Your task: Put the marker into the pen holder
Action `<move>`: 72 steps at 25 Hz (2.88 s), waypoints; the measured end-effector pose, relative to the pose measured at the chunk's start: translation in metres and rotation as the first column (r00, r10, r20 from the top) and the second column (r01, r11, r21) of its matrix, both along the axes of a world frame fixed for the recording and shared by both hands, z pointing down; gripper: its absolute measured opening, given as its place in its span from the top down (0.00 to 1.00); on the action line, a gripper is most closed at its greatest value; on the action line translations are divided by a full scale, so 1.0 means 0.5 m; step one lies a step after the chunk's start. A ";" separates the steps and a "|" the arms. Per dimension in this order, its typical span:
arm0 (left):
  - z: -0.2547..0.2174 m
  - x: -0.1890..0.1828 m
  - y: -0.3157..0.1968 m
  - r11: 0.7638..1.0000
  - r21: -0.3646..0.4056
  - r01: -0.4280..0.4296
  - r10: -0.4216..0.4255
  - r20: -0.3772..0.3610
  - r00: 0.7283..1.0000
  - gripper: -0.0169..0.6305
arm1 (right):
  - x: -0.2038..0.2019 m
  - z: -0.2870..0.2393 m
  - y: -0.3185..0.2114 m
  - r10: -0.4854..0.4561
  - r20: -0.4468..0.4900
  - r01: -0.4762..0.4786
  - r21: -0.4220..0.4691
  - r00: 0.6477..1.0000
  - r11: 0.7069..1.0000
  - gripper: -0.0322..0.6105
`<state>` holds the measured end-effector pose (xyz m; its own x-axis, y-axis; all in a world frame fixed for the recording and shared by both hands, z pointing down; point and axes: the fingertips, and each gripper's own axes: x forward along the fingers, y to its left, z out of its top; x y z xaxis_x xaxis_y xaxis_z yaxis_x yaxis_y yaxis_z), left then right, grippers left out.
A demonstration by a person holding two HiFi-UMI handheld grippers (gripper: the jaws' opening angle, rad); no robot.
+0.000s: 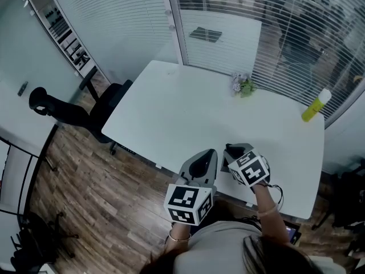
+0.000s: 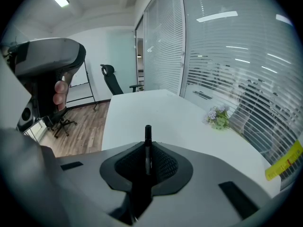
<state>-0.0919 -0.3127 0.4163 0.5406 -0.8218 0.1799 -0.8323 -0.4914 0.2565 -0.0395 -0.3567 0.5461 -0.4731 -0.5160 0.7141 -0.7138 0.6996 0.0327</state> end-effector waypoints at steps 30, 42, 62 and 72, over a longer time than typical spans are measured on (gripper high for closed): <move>-0.034 0.009 0.023 1.000 0.026 -0.006 0.007 -0.021 1.000 0.95 | 0.029 -0.037 0.004 0.033 0.039 -0.036 0.089 0.999 0.995 0.81; -0.034 0.034 0.037 1.000 0.028 0.009 -0.010 0.030 0.999 0.95 | 0.058 -0.149 0.025 0.028 0.238 -0.084 0.227 0.971 0.970 0.84; -0.062 0.141 0.146 0.996 0.080 0.048 -0.054 0.071 0.996 0.95 | 0.171 -0.263 0.146 -0.059 0.395 -0.098 0.365 0.917 0.926 0.90; -0.070 0.193 0.224 0.993 0.096 0.070 -0.079 0.089 0.993 0.95 | 0.234 -0.299 0.213 -0.088 0.437 -0.110 0.409 0.895 0.906 0.91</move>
